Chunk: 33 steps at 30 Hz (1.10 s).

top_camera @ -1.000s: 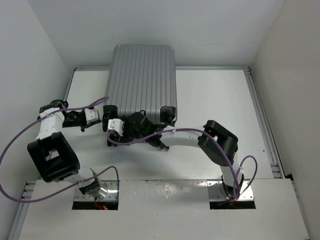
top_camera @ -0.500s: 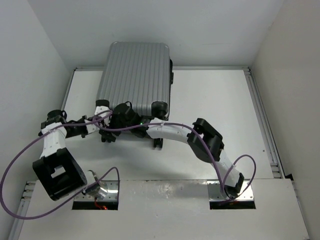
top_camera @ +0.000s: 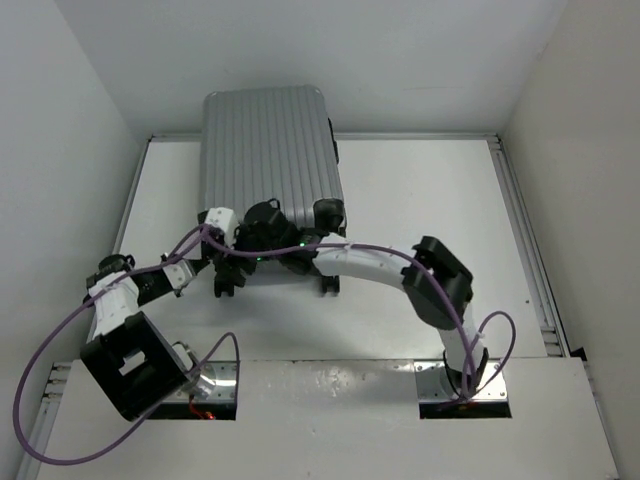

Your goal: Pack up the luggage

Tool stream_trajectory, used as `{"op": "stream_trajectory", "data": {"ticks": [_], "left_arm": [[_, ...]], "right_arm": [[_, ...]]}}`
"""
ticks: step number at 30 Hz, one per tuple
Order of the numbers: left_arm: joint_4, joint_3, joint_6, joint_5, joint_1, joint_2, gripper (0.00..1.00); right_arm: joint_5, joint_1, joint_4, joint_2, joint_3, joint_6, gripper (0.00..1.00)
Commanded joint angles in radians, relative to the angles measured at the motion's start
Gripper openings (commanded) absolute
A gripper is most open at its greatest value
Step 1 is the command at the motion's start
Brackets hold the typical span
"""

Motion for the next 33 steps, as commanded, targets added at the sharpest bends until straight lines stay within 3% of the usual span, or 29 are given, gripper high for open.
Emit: {"op": "stream_trajectory", "data": {"ticks": [1,4,6,9,12,13,16,20,27,33], "left_arm": [[-0.309,-0.015,0.023,0.164,0.051,-0.032,0.0],[-0.309,-0.015,0.023,0.176,0.064,-0.022,0.0],[-0.309,-0.015,0.003,0.176,0.073,-0.009,0.0],[-0.309,-0.015,0.003,0.176,0.082,-0.009,0.0],[-0.309,-0.004,0.003,0.176,0.091,-0.009,0.0],[-0.309,-0.004,0.003,0.176,0.091,-0.009,0.0],[-0.309,-0.004,0.003,0.176,0.091,0.0,0.0],[-0.309,-0.015,0.003,0.176,0.091,0.0,0.0],[-0.309,0.055,-0.007,0.148,0.091,0.08,0.0],[-0.309,0.14,-0.029,0.118,0.1,0.17,0.0]], "right_arm": [[0.066,-0.24,0.171,-0.207,-0.065,0.015,0.61],[-0.074,-0.271,0.112,-0.355,-0.194,-0.011,0.47],[-0.128,-0.296,0.087,-0.48,-0.298,-0.069,0.4],[-0.183,-0.366,-0.02,-0.629,-0.398,-0.027,0.34],[-0.063,-0.454,-0.12,-0.764,-0.517,0.006,0.21],[0.041,-0.516,-0.126,-0.808,-0.551,0.001,0.16],[0.086,-0.596,-0.169,-0.853,-0.712,-0.009,0.05],[0.028,-0.636,-0.137,-0.814,-0.815,0.066,0.05],[-0.045,-0.598,-0.034,-0.591,-0.729,0.218,0.08],[-0.071,-0.436,0.124,-0.502,-0.69,0.316,0.11]]}}
